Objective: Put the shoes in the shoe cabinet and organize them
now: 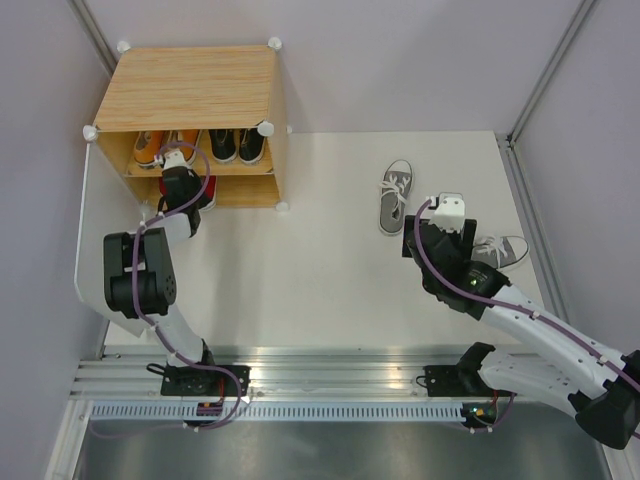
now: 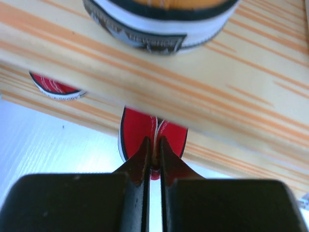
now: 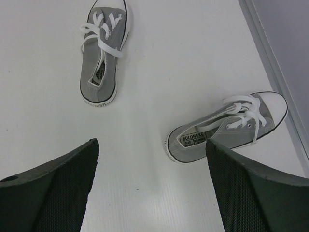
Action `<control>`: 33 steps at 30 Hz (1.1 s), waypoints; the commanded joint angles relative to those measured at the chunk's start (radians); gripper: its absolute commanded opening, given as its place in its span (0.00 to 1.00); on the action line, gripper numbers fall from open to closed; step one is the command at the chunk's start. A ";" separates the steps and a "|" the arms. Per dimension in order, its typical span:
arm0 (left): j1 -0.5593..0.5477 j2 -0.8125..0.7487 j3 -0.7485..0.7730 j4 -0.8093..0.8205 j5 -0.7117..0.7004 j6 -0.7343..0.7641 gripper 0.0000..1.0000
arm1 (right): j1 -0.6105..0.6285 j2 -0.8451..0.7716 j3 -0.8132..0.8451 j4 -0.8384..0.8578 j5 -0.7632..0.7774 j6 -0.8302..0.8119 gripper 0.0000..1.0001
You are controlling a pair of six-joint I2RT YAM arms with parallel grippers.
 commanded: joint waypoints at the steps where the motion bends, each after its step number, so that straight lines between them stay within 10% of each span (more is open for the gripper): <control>1: -0.008 -0.088 -0.029 0.010 0.062 0.052 0.02 | -0.007 -0.015 -0.010 0.052 -0.019 -0.030 0.95; 33: 0.044 0.124 0.126 0.220 -0.150 -0.121 0.02 | -0.023 0.023 0.010 0.037 -0.011 -0.027 0.95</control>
